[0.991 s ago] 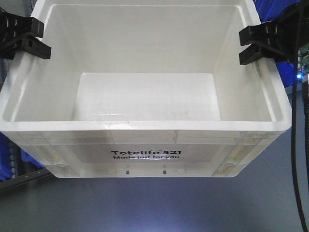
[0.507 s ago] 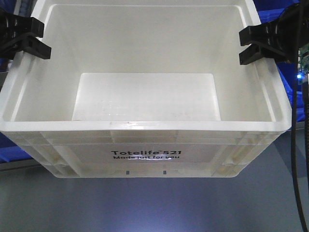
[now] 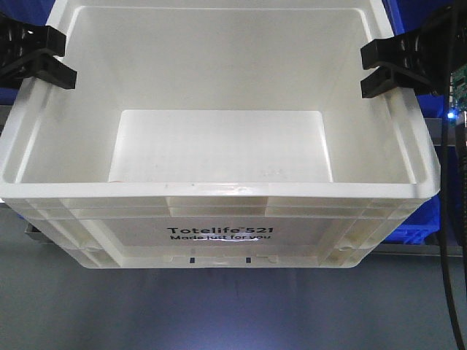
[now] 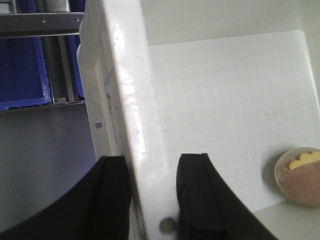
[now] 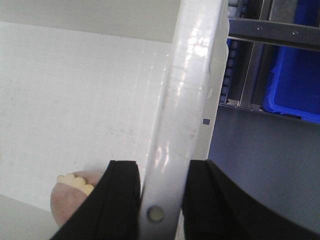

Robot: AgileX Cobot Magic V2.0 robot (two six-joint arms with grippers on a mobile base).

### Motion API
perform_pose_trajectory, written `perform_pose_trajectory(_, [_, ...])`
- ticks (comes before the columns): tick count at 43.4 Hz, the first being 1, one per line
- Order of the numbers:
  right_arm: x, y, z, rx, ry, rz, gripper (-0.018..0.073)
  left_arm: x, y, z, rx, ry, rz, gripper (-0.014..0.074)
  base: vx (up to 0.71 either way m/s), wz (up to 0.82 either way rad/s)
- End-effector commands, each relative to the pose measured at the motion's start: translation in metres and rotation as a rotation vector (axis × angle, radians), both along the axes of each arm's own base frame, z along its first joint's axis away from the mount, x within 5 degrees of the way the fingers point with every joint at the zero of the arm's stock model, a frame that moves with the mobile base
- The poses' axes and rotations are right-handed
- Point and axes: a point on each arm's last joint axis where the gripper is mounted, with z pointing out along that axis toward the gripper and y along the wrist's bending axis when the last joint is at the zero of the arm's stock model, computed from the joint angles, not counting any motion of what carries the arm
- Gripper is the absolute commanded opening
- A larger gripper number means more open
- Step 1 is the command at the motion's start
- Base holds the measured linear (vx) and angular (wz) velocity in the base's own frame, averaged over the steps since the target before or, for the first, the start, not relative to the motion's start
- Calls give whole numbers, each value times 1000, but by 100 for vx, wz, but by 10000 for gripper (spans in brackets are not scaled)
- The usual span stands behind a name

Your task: Place moving items into box and shelve

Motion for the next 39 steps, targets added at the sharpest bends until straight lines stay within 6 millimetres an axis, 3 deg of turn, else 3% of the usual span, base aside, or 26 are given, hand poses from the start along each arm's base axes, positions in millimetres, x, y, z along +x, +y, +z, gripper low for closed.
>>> perform_pose_trajectory(1, [-8,13,34,191,-160,17,0,-14,-16,37,-226,-142,-32,-4,20,24])
perform_pose_trajectory(18, [-8,13,34,191,-160,17,0,-14,-16,37,-226,-142,-32,-4,23,8])
perform_pose_trajectory(39, [-8,13,34,191,-160,17,0,-14,-16,37,-226,-142,-32,-4,26,-16])
